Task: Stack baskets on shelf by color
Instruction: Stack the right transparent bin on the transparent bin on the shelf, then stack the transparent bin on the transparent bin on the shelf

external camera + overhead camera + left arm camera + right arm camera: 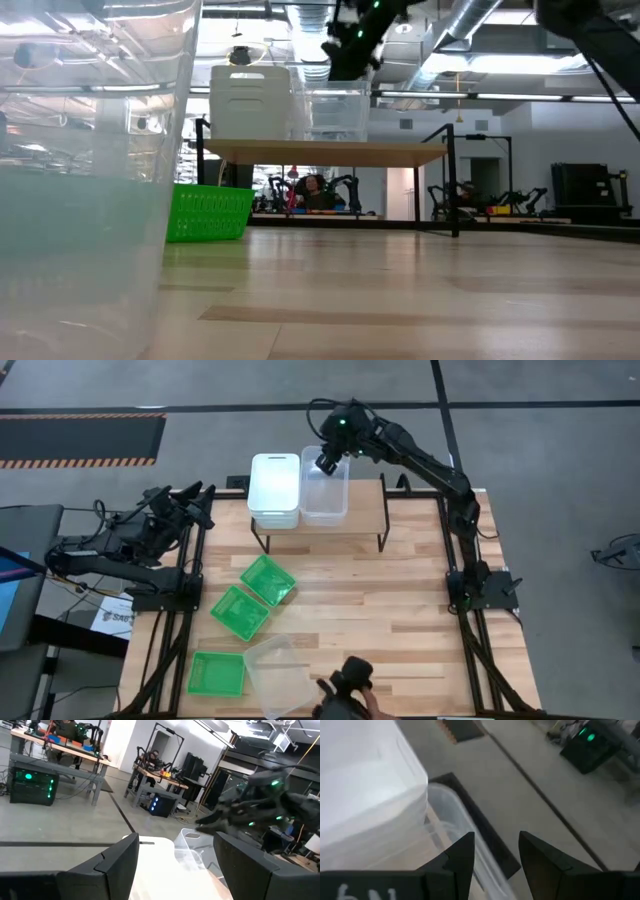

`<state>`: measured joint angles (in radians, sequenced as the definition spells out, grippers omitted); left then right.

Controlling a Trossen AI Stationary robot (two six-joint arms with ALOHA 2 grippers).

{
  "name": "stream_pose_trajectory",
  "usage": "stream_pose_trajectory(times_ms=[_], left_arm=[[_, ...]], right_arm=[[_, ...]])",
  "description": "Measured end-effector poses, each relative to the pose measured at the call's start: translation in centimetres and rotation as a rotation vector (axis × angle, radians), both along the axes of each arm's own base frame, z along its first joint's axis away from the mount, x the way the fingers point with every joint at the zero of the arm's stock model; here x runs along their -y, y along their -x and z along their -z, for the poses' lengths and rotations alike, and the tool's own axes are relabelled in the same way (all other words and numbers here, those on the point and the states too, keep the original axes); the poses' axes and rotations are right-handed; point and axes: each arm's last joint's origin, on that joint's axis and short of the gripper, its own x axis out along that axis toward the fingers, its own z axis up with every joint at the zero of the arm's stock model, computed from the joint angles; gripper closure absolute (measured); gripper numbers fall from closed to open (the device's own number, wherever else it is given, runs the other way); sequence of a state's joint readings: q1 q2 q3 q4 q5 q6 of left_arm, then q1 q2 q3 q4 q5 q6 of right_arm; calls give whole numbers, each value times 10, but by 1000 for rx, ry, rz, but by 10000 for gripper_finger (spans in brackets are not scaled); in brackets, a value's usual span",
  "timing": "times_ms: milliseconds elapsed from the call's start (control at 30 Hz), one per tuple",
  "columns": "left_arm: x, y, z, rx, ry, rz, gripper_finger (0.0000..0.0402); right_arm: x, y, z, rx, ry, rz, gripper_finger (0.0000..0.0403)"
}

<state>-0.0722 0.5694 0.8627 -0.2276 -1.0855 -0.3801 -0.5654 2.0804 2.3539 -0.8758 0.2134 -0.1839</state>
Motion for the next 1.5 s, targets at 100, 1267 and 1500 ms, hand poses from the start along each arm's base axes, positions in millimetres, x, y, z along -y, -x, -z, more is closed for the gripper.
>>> stream_pose_trajectory(times_ms=[100, 1267, 1500], left_arm=[[0, 0, 0, 0, 0, 0, 157], [8, -12, 3, 47, 56, 404, 157], [13, -23, 17, -28, 182, 546, 157]], right_arm=[[8, -10, 20, -53, -16, -11, 230], [-183, 35, -74, 96, -271, -428, 247], [-271, -14, -20, -147, -326, -654, 246]])
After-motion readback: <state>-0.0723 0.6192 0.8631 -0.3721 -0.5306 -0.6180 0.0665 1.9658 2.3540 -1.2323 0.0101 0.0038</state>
